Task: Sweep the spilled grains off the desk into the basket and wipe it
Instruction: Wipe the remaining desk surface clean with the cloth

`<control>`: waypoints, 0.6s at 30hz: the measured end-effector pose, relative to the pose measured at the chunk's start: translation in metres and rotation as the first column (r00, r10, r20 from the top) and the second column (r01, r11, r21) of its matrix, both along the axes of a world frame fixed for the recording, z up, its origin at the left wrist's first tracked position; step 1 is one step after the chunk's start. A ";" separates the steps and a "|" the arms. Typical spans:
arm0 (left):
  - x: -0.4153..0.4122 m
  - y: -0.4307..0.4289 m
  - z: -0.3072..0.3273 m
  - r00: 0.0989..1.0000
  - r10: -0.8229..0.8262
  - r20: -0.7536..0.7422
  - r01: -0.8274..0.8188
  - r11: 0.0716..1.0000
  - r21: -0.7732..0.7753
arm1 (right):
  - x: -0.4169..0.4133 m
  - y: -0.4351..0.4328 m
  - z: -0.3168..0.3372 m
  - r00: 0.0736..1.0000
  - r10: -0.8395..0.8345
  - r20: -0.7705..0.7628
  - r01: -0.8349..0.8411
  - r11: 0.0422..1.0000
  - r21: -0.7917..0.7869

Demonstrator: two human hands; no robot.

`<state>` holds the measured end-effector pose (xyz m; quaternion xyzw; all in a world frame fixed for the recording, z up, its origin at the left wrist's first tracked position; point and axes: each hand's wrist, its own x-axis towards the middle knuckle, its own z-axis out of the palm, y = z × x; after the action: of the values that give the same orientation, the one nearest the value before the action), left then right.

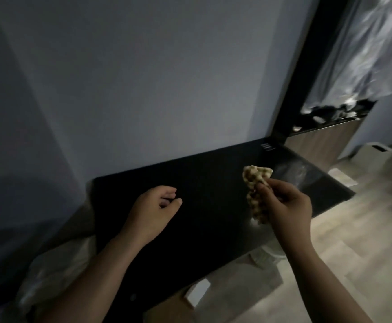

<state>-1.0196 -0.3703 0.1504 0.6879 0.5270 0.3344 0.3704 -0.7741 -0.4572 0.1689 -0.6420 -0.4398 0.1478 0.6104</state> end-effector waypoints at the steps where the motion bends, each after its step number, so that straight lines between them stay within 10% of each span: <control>1: 0.023 0.001 0.012 1.000 -0.017 0.010 0.017 1.000 0.021 | 0.021 -0.003 0.009 1.000 -0.024 0.006 0.024 0.999 0.031; 18: 0.331 0.021 0.063 0.955 -0.296 -0.005 0.288 0.924 0.251 | 0.299 -0.049 0.043 0.931 -0.364 -0.004 0.360 0.918 0.168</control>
<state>-0.6889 -0.3493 0.2134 0.7942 0.3664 0.3503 0.3352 -0.4751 -0.5060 0.2119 -0.6612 -0.3325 -0.0135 0.6724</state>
